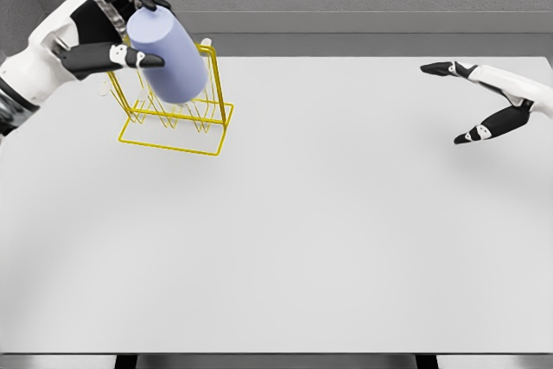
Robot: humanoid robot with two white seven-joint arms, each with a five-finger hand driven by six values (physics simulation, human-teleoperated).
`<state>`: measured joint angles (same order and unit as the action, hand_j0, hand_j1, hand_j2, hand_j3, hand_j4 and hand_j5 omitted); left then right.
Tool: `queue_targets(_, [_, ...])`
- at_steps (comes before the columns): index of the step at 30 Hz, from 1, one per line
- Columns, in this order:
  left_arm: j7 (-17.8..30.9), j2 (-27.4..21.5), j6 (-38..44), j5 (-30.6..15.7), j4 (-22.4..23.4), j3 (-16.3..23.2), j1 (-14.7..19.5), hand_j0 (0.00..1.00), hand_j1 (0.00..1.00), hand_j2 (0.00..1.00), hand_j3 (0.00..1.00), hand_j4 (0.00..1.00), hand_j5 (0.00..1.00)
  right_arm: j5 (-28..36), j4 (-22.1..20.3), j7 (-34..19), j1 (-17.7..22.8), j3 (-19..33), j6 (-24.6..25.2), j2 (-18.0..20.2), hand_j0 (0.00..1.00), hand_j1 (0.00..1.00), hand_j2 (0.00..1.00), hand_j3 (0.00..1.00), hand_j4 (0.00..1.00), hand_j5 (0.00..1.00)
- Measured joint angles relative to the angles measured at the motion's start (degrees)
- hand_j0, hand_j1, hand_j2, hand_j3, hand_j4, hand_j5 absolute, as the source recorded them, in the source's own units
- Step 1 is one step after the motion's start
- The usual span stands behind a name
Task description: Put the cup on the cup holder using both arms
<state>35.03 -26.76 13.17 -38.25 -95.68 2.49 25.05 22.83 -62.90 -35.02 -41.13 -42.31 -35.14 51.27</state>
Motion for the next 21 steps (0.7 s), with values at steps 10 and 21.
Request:
queue_targets(10, [0.01, 0.17, 1.89, 1.62, 4.40, -0.18, 2.37, 0.42, 0.42, 0.42, 0.42, 0.42, 0.42, 0.00, 0.00, 0.00, 0.00, -0.01, 0.00, 0.00, 1.00, 1.00, 1.00, 1.00, 1.00, 1.00])
queue_targets(21, [0.00, 2.23, 2.05, 5.08, 6.93, 0.30, 2.29, 0.42, 0.42, 0.42, 0.42, 0.42, 0.42, 0.00, 0.00, 0.00, 0.00, 0.00, 0.00, -0.14, 1.00, 1.00, 1.00, 1.00, 1.00, 1.00])
